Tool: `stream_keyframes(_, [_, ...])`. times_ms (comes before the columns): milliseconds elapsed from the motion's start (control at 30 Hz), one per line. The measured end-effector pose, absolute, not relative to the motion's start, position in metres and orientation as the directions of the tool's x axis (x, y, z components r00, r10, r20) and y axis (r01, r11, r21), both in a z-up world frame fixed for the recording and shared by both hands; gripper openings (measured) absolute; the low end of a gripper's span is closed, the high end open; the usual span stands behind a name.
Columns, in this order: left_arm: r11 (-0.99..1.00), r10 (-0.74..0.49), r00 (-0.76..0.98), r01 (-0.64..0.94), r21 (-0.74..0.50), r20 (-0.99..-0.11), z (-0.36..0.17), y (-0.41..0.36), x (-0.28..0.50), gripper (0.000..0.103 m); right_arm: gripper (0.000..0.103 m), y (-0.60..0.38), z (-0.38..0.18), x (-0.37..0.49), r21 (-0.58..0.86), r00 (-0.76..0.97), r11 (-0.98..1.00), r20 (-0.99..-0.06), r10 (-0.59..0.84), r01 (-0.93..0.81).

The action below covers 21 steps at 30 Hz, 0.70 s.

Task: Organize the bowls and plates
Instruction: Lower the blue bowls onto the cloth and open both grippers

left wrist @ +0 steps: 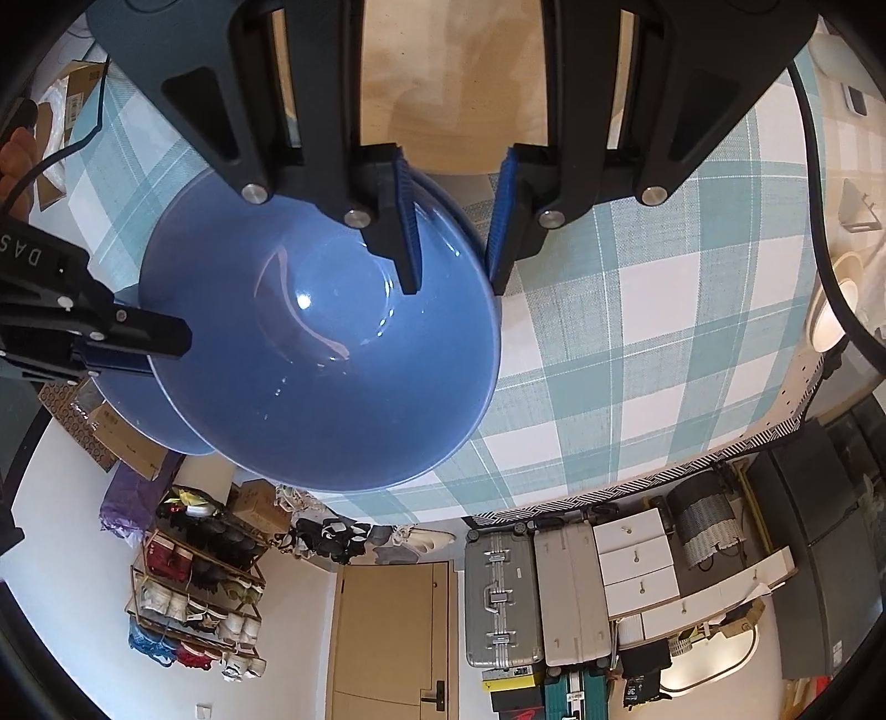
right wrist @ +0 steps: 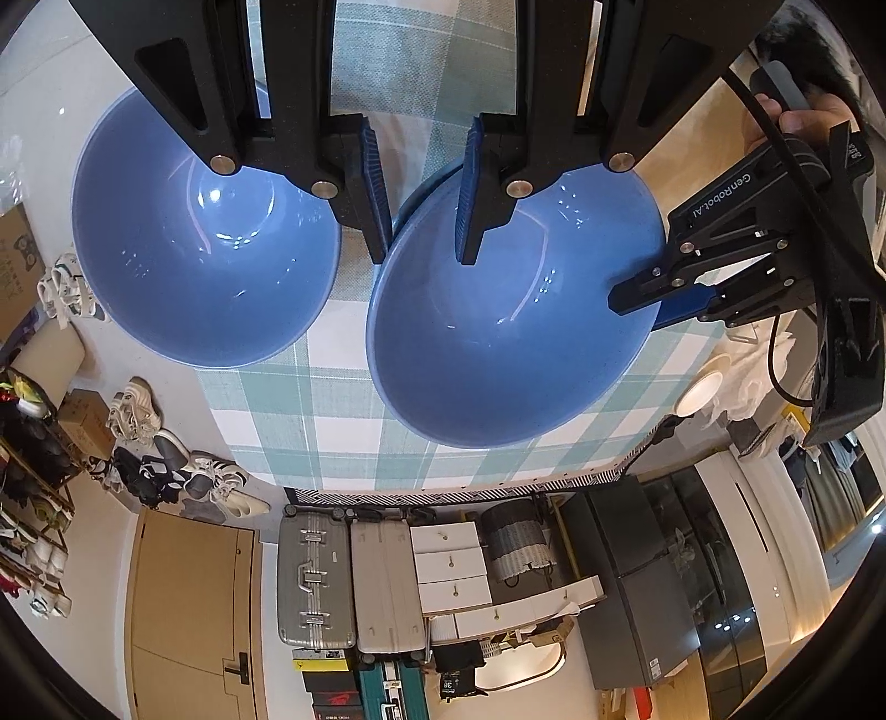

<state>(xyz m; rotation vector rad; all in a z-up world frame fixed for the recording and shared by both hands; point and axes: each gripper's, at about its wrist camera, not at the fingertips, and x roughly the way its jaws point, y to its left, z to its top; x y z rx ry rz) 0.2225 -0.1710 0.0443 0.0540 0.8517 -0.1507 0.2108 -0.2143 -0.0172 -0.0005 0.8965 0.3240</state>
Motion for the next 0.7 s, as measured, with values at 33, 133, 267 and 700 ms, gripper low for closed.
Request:
stream_keyframes(33, [0.988,-0.110,0.647,0.153,-0.013,-0.754,0.043,-0.171,0.223,0.021,0.025,-0.214,-0.018,0.211,0.133,0.578,0.951,-0.767,0.277,-0.279])
stream_keyframes(133, [0.989,-0.105,0.644,0.149,-0.011,-0.758,0.040,-0.170,0.226,0.022,0.025,-0.213,-0.020,0.210,0.133,0.575,0.950,-0.769,0.279,-0.284])
stream_keyframes(267, [0.989,-0.101,0.638,0.150,-0.006,-0.763,0.034,-0.168,0.230,0.023,0.025,-0.211,-0.022,0.209,0.130,0.574,0.950,-0.771,0.277,-0.284])
stream_keyframes(700, [0.984,-0.116,0.629,0.176,-0.005,-0.768,0.024,-0.167,0.233,0.034,0.038,-0.197,-0.032,0.203,0.039,0.611,0.959,-0.764,0.210,-0.281])
